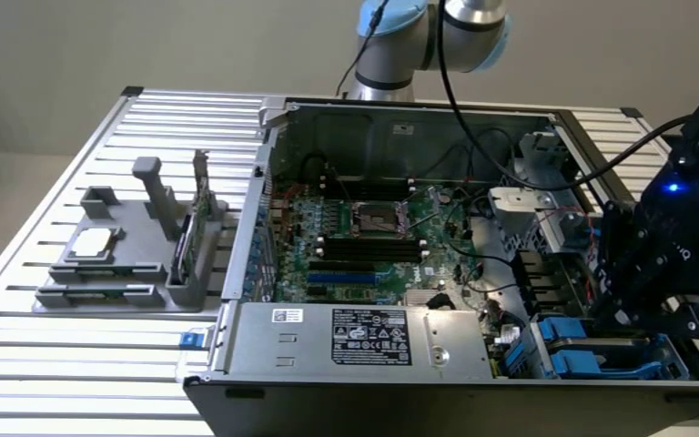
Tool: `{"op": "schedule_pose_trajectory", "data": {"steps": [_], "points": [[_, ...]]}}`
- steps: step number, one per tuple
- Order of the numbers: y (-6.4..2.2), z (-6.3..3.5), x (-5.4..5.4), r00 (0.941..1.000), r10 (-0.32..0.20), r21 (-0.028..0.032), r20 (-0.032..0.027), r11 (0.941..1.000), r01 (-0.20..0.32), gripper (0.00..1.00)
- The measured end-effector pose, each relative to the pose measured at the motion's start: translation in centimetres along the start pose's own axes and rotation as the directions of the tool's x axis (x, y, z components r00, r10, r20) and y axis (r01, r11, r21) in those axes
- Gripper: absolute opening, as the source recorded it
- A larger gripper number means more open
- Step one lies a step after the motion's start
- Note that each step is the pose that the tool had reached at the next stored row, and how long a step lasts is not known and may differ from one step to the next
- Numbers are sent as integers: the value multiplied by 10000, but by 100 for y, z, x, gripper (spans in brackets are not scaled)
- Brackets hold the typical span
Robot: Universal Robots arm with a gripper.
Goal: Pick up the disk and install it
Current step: 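Insert the second disk wire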
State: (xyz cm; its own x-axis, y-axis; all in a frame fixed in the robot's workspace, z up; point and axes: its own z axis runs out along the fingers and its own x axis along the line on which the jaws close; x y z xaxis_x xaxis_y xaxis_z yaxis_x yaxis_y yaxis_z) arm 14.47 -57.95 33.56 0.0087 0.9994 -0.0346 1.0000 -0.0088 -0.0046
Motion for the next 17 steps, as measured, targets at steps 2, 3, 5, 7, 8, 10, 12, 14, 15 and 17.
{"op": "schedule_pose_trajectory", "data": {"steps": [2, 3, 5, 7, 8, 10, 12, 14, 15, 17], "points": [[0, 5, 0, 10000, -3, 0, -19, 10000, 3, 16], [0, 7, -1, 10000, -5, 0, -31, 10000, 5, 16], [-1, 9, -1, 10000, -10, 0, -44, 10000, 10, 16], [0, 9, -2, 10000, -16, 0, -50, 10000, 16, 16], [0, 8, -2, 10000, -18, -3, -56, 10000, 18, 16], [0, -11, -4, 10000, -18, 0, -66, 10000, 18, 18], [-1, -61, -6, 10000, -18, 0, -58, 10000, 18, 24], [-15, -93, -10, 10000, -19, 0, -54, 10000, 19, 24], [-36, -99, -14, 10000, -18, 0, -58, 10000, 18, 24], [-97, -107, -19, 10000, -18, 0, -58, 10000, 18, 24]]}}
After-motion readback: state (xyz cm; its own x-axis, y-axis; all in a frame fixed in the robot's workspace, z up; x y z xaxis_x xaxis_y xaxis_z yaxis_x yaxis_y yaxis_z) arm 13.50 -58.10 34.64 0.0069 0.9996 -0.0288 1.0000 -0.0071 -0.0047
